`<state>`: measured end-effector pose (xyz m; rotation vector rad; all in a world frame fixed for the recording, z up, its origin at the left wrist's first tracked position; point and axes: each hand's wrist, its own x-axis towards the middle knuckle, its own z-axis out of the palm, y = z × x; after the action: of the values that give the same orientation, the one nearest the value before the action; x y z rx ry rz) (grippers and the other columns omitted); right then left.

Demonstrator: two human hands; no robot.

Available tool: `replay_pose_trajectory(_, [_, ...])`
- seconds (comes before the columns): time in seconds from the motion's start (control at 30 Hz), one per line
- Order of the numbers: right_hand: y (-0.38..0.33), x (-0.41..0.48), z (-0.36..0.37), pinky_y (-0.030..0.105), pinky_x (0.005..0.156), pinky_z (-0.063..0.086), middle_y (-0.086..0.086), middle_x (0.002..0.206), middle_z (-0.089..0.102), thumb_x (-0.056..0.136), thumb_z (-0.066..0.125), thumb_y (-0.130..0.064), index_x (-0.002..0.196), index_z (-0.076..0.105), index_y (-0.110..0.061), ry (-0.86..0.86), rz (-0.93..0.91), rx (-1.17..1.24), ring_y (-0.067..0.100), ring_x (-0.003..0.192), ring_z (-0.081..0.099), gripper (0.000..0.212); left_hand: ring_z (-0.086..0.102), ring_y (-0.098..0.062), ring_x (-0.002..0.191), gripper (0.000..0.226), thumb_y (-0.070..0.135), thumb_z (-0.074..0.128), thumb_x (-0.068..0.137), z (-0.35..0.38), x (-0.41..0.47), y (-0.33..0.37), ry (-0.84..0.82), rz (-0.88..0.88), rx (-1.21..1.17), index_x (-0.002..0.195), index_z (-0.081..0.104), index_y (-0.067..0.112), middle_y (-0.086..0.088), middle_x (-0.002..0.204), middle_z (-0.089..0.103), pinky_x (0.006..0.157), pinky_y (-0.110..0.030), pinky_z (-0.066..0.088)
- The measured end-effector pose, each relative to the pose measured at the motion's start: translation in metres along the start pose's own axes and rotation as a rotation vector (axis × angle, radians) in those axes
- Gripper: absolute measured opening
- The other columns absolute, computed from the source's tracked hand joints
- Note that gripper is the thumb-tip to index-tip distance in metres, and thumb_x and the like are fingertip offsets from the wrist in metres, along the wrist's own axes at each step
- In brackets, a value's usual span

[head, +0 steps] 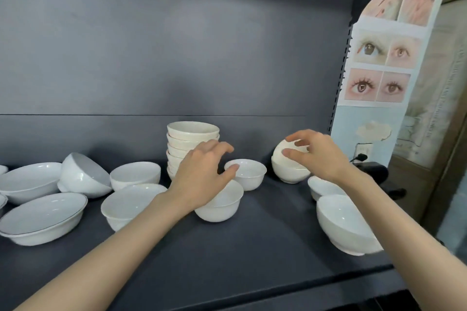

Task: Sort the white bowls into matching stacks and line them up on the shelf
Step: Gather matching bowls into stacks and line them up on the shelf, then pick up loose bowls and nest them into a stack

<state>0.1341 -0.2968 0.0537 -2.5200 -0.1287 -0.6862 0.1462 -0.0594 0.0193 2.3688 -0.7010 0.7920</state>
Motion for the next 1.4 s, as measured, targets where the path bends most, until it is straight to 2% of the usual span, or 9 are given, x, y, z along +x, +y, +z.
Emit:
replay_pose_trajectory(0.1, [0.037,-0.033,-0.021,0.019,0.08,0.037,-0.003,0.104,0.059,0.087,0.068,-0.026,0.114,0.065,-0.013,-0.02,0.033,0.02,0.014,0.098,0.056,0.03,0.051,-0.015,0.113,0.035,0.036,0.061,0.089,0.031,-0.016,0.032,-0.077,-0.002,-0.104,0.12,0.059,0.02,0.006,0.118,0.058,0.093,-0.03,0.042])
replay_pose_trajectory(0.2, [0.067,-0.059,-0.038,0.01,0.084,0.039,-0.003,0.115,0.062,0.087,0.068,-0.026,0.117,0.064,-0.014,-0.048,0.042,0.047,0.007,0.102,0.057,0.033,0.052,-0.01,0.116,0.043,0.043,0.063,0.086,0.059,-0.033,0.061,-0.175,-0.054,-0.187,0.124,0.055,0.024,0.009,0.125,0.056,0.099,-0.032,0.042])
replay_pose_trajectory(0.3, [0.099,-0.085,-0.056,0.026,0.096,0.042,-0.001,0.12,0.061,0.087,0.067,-0.029,0.12,0.063,-0.016,-0.065,0.087,0.078,0.013,0.111,0.055,0.036,0.049,-0.003,0.119,0.055,0.049,0.066,0.082,0.082,-0.053,0.094,-0.247,-0.138,-0.295,0.13,0.049,0.028,0.014,0.128,0.051,0.103,-0.027,0.04])
replay_pose_trajectory(0.43, [0.128,-0.112,-0.064,0.025,0.095,0.04,-0.003,0.119,0.059,0.086,0.068,-0.031,0.121,0.062,-0.018,-0.103,0.109,0.184,0.012,0.111,0.053,0.037,0.048,0.0,0.118,0.078,0.053,0.073,0.073,0.107,-0.075,0.123,-0.294,-0.271,-0.388,0.137,0.04,0.026,0.016,0.132,0.047,0.102,-0.023,0.041])
replay_pose_trajectory(0.63, [0.148,-0.132,-0.061,0.005,0.081,0.045,-0.019,0.113,0.062,0.085,0.067,-0.036,0.125,0.055,-0.023,-0.2,0.153,0.428,-0.009,0.1,0.057,0.045,0.048,-0.003,0.118,0.08,0.047,0.079,0.07,0.128,-0.077,0.151,-0.331,-0.384,-0.444,0.137,0.039,0.027,0.015,0.129,0.049,0.098,-0.019,0.038])
replay_pose_trajectory(0.77, [0.153,-0.134,-0.055,0.024,0.092,0.049,-0.016,0.115,0.066,0.075,0.072,-0.044,0.124,0.055,-0.029,-0.249,0.17,0.604,0.001,0.105,0.063,0.055,0.054,-0.003,0.114,0.078,0.047,0.08,0.068,0.135,-0.07,0.154,-0.354,-0.434,-0.504,0.133,0.044,0.025,0.014,0.123,0.059,0.092,-0.018,0.043])
replay_pose_trajectory(1.0, [0.157,-0.132,-0.044,0.007,0.064,0.05,-0.03,0.079,0.068,0.079,0.072,-0.004,0.094,0.056,-0.04,-0.212,0.146,0.759,-0.015,0.076,0.064,0.042,0.058,-0.002,0.112,0.079,0.047,0.081,0.065,0.137,-0.076,0.152,-0.301,-0.441,-0.536,0.132,0.047,0.024,0.014,0.118,0.064,0.101,-0.03,0.046])
replay_pose_trajectory(1.2, [0.131,-0.121,-0.029,0.008,0.069,0.051,-0.012,0.107,0.065,0.08,0.073,-0.009,0.126,0.051,-0.024,-0.207,0.137,0.872,-0.012,0.083,0.063,0.054,0.063,-0.007,0.106,0.078,0.028,0.085,0.068,0.115,-0.085,0.144,-0.139,-0.496,-0.686,0.135,0.045,0.024,0.007,0.119,0.063,0.095,-0.025,0.05])
replay_pose_trajectory(1.4, [0.079,-0.113,0.003,0.02,0.066,0.056,-0.008,0.113,0.065,0.081,0.071,-0.009,0.129,0.051,-0.017,-0.304,0.065,1.006,0.003,0.097,0.065,0.053,0.067,-0.011,0.1,0.07,0.007,0.078,0.075,0.068,-0.11,0.127,0.028,-0.568,-0.793,0.134,0.043,0.022,-0.001,0.12,0.064,0.079,-0.016,0.051])
